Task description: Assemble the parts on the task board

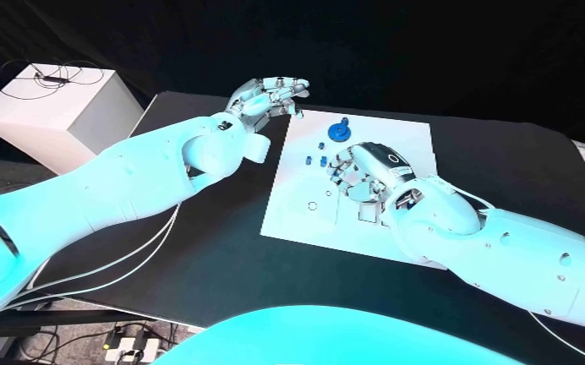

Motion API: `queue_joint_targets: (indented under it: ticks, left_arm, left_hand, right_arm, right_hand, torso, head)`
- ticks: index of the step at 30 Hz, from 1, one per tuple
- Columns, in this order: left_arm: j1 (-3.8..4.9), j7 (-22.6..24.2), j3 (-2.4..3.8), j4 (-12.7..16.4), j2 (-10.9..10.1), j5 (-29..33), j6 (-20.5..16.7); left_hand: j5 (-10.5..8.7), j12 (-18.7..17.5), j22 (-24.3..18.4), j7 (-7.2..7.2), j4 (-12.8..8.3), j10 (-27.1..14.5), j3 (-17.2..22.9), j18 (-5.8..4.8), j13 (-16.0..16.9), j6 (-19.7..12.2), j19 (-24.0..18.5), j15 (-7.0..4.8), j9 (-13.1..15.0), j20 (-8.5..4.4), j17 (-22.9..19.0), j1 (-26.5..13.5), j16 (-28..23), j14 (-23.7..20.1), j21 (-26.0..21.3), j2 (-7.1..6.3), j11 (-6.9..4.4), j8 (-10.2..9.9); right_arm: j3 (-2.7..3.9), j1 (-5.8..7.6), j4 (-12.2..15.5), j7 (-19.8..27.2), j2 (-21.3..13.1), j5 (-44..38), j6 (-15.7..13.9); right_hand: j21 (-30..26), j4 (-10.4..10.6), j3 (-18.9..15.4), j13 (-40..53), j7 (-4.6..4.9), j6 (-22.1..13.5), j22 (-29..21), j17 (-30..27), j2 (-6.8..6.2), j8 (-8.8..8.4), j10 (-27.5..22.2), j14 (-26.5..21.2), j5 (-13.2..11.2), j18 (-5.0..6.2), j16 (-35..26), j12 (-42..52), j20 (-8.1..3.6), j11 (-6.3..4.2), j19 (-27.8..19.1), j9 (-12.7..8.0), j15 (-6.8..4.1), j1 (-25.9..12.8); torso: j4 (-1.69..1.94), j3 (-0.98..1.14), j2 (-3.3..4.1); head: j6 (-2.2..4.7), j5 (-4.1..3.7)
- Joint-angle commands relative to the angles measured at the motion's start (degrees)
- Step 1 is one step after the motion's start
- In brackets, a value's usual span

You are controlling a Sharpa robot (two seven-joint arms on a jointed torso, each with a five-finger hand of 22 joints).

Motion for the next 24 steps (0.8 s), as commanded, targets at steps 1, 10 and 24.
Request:
queue_joint_targets:
  ticks: [1,10,24]
  left_arm:
    - [0.02,0.3,0.02,0.2,0.0,-0.7,0.3]
    - [0.03,0.3,0.02,0.5,-0.1,-0.9,0.3]
    - [0.06,0.2,0.03,0.8,-0.3,-1.1,0.2]
  left_hand:
    - [-0.09,-0.2,-0.1,-0.01,0.0,-0.4,-0.3,0.31,-0.1,-0.3,0.5,0.19,0.0,0.07,-0.1,0.6,-0.2,-0.1,-0.2,0.13,0.0,-0.1]
    - [-0.09,-0.2,-0.1,-0.01,0.0,-0.4,-0.3,0.31,-0.1,-0.3,0.5,0.19,0.0,0.07,-0.1,0.6,-0.2,-0.1,-0.2,0.13,0.0,-0.1]
    - [-0.09,-0.2,-0.2,-0.05,0.1,-0.4,-0.4,0.31,-0.1,-0.3,0.5,0.2,0.0,0.09,-0.1,0.6,-0.3,-0.2,-0.3,0.13,-0.01,0.0]
  right_arm:
    - [-0.04,-0.37,-0.3,1.4,0.3,-0.7,-0.8]
    - [-0.16,-0.95,-2.1,1.7,1.0,-1.1,-0.7]
    - [-0.46,-1.74,-4.3,2.3,2.3,-1.0,-0.4]
  right_hand:
    - [-0.1,-0.4,0.2,1.1,0.41,0.0,0.1,0.4,0.57,-0.23,2.4,3.2,0.0,-0.3,0.0,0.1,-0.01,-2.14,0.1,0.1,-0.34,0.9]
    - [-0.1,-0.4,0.3,1.1,0.42,0.0,0.1,0.4,0.56,-0.23,2.4,3.2,0.1,-0.3,0.0,0.1,-0.01,-2.13,0.1,0.1,-0.34,1.0]
    - [0.1,-0.5,0.3,1.1,0.42,0.0,0.3,0.4,0.54,-0.23,2.4,3.2,0.2,-0.33,0.1,0.1,-0.01,-2.12,0.2,0.1,-0.34,1.0]
  torso:
    - [-0.04,-0.02,0.12]
    - [0.09,-0.11,0.03]
    - [0.05,-0.07,0.08]
  head:
    - [-0.54,0.43]
    - [-0.54,1.02]
    - [-0.54,1.69]
